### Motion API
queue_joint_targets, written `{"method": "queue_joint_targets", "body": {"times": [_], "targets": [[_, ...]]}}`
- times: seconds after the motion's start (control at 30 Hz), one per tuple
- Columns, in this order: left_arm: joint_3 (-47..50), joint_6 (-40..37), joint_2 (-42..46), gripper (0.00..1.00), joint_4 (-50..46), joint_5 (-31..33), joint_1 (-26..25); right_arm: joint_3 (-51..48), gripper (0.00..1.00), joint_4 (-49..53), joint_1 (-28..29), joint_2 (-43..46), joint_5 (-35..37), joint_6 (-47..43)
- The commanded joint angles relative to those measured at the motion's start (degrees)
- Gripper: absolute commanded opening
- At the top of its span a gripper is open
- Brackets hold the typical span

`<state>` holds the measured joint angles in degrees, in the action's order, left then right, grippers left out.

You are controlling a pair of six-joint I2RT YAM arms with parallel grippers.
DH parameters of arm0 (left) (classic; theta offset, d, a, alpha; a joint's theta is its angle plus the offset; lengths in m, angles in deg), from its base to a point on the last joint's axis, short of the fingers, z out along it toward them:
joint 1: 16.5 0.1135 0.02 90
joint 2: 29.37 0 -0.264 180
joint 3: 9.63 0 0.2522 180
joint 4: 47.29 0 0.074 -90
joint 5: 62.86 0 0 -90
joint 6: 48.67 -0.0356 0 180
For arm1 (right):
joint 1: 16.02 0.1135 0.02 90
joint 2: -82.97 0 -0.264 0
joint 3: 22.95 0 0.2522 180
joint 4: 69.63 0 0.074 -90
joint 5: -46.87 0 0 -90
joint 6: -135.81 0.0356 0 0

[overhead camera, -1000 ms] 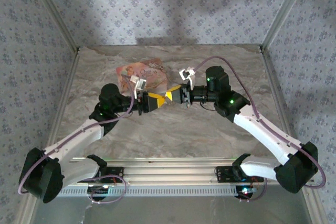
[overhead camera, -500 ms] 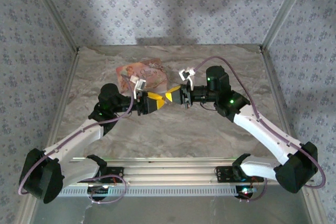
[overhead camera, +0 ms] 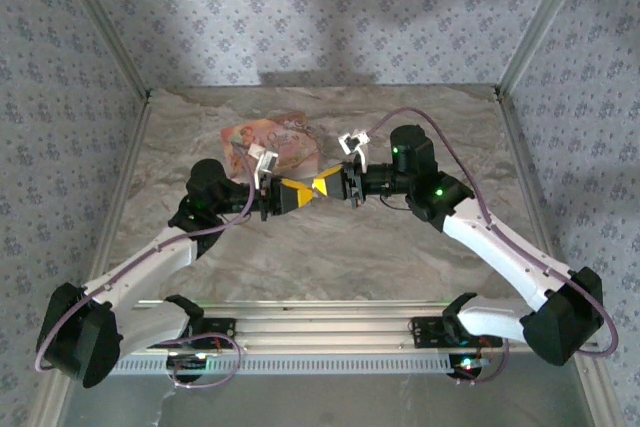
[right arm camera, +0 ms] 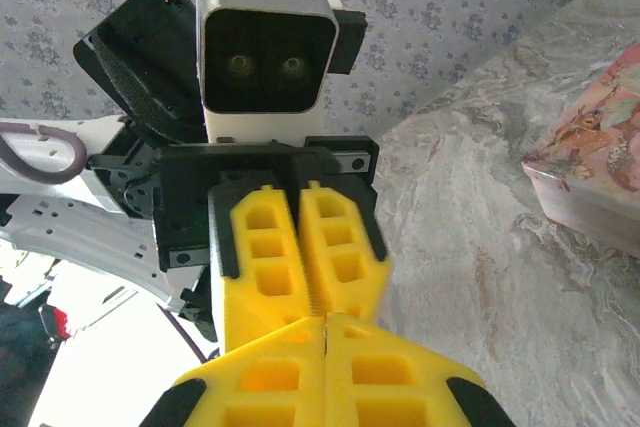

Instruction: Unlock the padlock with the key

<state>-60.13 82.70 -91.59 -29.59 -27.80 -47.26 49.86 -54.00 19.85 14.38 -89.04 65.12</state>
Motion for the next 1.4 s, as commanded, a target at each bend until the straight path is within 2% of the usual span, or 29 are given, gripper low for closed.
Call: {"method": "queue_joint_targets", "body": {"times": [0.0,0.1,0.13,0.2,0.27,0.37,0.5,0.67,0.77,0.9,0.97,1.17,1.37], "targets": [[-2.48,-1.26,1.72,0.00,1.77,-1.14,0.05,0.71,0.00,-0.76,0.23,-0.44,-1.11,0.73],[-2.62,-3.41,2.90,0.00,-1.19,-0.42,0.01,0.98,0.00,0.09,0.24,-0.83,-0.08,0.89],[-2.73,-4.51,3.34,0.00,-3.00,0.01,0.05,1.03,0.07,0.42,0.20,-0.92,0.62,0.98],[-3.48,-7.73,4.35,0.00,-9.32,1.99,0.34,1.22,0.30,1.17,0.00,-1.01,2.67,1.12],[-3.79,-9.38,4.90,0.00,-13.88,3.58,1.46,1.72,0.44,2.69,-0.36,-1.25,4.74,1.17],[-3.10,-7.74,4.62,0.00,-17.00,4.84,5.59,3.22,0.58,6.08,-1.36,-2.20,9.01,1.52],[-2.53,-7.20,4.30,0.00,-21.97,7.32,11.93,6.92,0.69,12.83,-2.98,-5.66,18.72,2.22],[-5.20,-11.15,2.71,0.00,-36.53,17.53,20.28,15.71,0.70,22.86,-4.54,-16.34,30.02,2.87],[-6.31,-11.85,0.11,0.00,-41.76,23.10,26.33,20.87,0.68,24.68,-5.65,-24.39,32.19,4.51],[-6.04,-11.55,-4.30,0.00,-42.11,29.30,33.95,31.46,0.65,26.64,-6.78,-37.15,33.51,5.29],[-6.64,-12.04,-7.34,0.00,-41.40,31.84,36.14,37.90,0.64,28.40,-6.94,-43.36,33.52,5.29],[-13.03,-14.88,-20.47,0.00,-40.63,37.05,37.36,54.83,0.62,32.32,-7.45,-58.07,32.61,4.91],[-20.04,-16.21,-32.83,0.00,-39.83,36.84,35.42,57.63,0.58,30.52,-8.52,-62.59,27.54,5.74]]}}
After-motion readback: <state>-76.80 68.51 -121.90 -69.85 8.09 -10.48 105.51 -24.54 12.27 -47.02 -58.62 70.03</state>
